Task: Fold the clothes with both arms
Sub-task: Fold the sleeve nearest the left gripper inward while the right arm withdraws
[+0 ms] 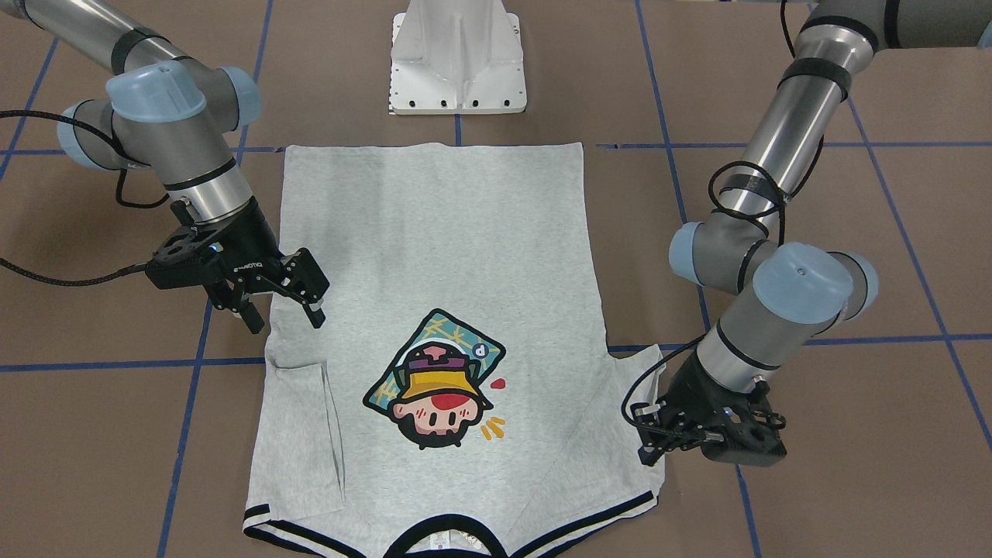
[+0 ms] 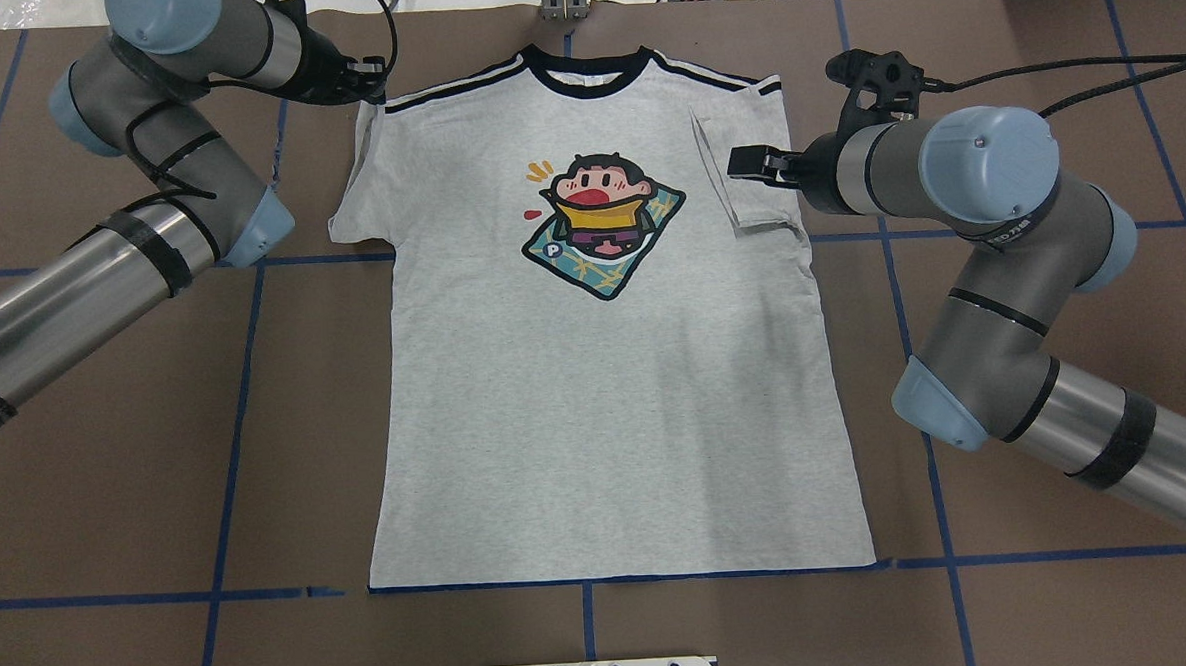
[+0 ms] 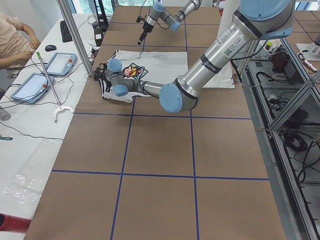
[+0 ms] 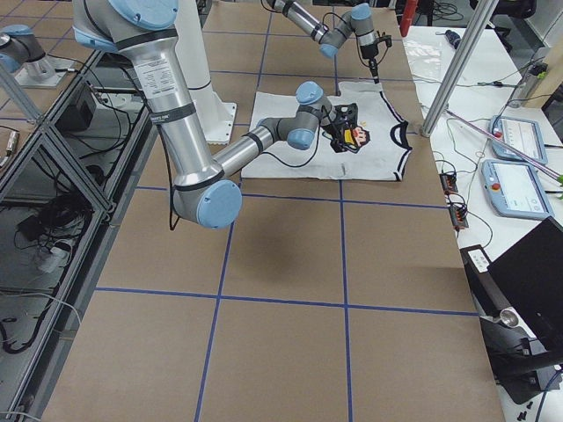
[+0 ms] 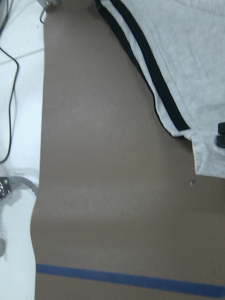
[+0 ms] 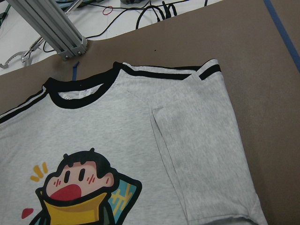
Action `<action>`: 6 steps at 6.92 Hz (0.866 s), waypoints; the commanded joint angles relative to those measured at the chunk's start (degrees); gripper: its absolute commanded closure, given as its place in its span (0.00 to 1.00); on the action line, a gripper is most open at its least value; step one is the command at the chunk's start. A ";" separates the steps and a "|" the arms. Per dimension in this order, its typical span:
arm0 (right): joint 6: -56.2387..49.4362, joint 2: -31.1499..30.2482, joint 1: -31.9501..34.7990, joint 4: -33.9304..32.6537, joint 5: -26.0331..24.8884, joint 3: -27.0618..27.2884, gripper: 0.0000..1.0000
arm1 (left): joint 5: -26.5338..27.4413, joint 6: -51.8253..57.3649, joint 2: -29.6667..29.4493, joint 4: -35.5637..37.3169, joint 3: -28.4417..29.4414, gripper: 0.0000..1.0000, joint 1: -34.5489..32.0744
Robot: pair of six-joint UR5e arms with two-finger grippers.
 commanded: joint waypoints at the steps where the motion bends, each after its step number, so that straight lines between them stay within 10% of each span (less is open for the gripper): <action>1: -0.24 -0.26 0.17 -0.07 -0.17 -0.42 0.00 | 2.07 -6.70 -1.95 1.11 -0.44 1.00 4.77; 5: -0.33 -0.88 0.17 -0.07 -1.05 -0.07 0.00 | 12.63 -6.53 -9.87 -5.11 16.08 1.00 6.28; 6: -0.25 -0.79 0.08 -0.07 -1.14 -0.16 0.00 | 12.63 -6.53 -10.40 -5.13 16.10 0.57 6.28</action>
